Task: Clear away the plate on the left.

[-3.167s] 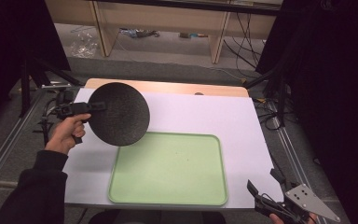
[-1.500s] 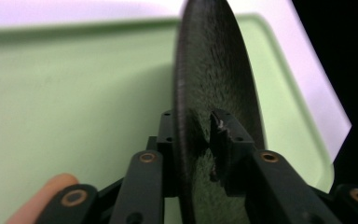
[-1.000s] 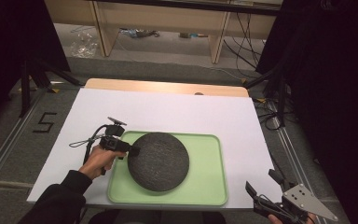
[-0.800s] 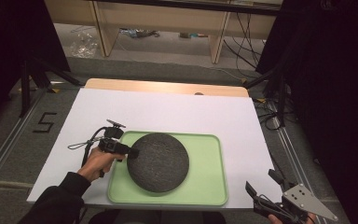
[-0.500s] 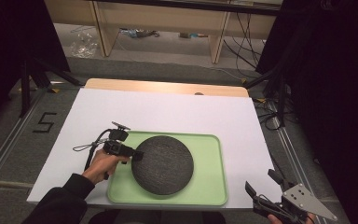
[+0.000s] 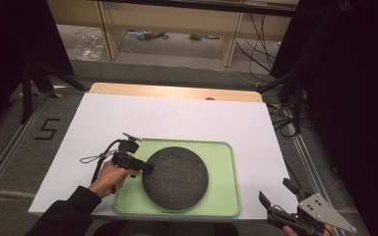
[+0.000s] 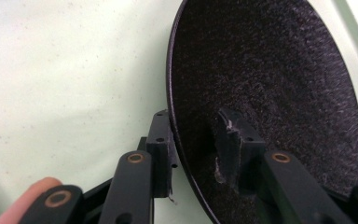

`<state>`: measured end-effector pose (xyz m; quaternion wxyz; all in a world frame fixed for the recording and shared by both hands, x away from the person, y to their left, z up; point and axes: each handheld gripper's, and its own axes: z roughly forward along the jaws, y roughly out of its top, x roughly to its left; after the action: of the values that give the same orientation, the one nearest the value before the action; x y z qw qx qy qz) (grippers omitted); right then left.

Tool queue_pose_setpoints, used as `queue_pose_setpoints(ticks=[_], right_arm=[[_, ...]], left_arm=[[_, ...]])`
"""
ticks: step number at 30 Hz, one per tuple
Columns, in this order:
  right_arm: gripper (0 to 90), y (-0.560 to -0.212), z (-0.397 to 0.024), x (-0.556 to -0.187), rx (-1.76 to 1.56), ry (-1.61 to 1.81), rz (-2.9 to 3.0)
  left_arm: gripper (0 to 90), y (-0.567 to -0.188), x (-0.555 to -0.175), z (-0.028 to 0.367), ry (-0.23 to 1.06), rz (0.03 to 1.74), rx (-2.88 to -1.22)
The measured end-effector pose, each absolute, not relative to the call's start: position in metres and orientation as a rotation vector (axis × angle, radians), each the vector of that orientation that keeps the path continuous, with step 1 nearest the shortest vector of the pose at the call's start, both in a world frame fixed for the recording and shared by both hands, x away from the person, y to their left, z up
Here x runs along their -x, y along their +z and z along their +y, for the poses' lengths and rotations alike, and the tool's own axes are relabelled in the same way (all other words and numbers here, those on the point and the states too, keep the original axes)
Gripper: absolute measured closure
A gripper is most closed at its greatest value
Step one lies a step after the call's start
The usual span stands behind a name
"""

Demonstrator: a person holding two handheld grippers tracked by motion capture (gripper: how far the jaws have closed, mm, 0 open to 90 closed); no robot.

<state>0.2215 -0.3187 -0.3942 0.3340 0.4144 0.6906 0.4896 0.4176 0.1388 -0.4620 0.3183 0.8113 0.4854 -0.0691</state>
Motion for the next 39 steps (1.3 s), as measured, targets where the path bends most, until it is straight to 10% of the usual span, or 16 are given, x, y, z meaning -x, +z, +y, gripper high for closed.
queue_pose_setpoints(ticks=[15,39], right_arm=[[17.8,-0.394,-0.319,-0.221,-1.086,1.277,1.804],[17.8,-0.394,-0.319,-0.221,-1.086,1.276,1.806]], left_arm=[[68.2,-0.466,-0.409,0.137,-0.156,1.281,-2.158],[46.1,-0.429,-0.387,0.166,0.121,1.206,-1.946]])
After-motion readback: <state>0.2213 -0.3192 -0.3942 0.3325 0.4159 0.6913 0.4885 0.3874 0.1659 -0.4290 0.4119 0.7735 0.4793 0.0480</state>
